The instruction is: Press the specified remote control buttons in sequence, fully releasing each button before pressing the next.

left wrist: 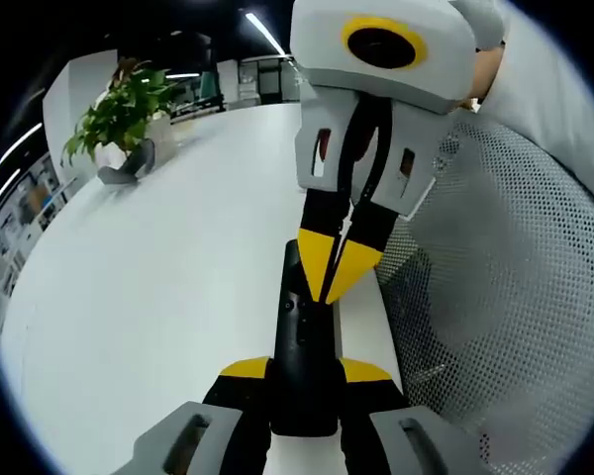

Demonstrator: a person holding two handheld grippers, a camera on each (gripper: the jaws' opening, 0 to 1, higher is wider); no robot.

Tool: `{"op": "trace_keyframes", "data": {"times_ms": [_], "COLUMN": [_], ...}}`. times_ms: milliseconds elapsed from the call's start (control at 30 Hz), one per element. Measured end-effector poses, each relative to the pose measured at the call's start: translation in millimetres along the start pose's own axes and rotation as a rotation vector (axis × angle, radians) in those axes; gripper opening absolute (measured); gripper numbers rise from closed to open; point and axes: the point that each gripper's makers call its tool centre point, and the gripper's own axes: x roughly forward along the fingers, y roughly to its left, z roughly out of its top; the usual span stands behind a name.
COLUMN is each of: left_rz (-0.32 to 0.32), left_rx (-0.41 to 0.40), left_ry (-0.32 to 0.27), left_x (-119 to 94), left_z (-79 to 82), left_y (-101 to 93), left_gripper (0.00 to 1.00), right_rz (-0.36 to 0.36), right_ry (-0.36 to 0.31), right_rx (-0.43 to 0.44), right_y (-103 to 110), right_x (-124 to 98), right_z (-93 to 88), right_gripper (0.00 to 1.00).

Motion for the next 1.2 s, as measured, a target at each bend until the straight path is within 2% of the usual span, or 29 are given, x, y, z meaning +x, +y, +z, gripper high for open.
{"op": "trace_keyframes", "data": {"times_ms": [400,533,667,967,1067,1200], "left_rz": [-0.003,-0.005,-0.005,-0.006,-0.006,-0.007], "left_rx": [-0.002,0.001,0.002,0.004,0.005,0.006], "left_ry": [0.001,0.003,0.002,0.002,0.003,0.004], "left_x": [0.6,0.8,0.7,0.7,0.7,0.8], "left_z": [0.2,0.4,0.6,0.7,0.6,0.6], "left_y": [0.0,-0.2,-0.5,-1.2,-1.2,-1.3], "left_gripper": [0.24,0.24,0.24,0.24,0.24,0.24], "right_rz": [0.003,0.017,0.063,0.003,0.024,0.019], "right_ry": [0.046,0.037,-0.025,-0.030,0.011,0.002], "right_rx": [-0.083,-0.047,0.066,0.071,0.055,0.052], "right_y": [5.5,4.1,3.2,-12.1,-9.5,-10.6], "right_x": [4.6,3.7,1.0,-1.2,2.5,0.6], "right_z": [0.9,0.4,1.5,6.7,1.1,2.2], "right_gripper": [0.00,0.00,0.00,0.00,0.00,0.00]}}
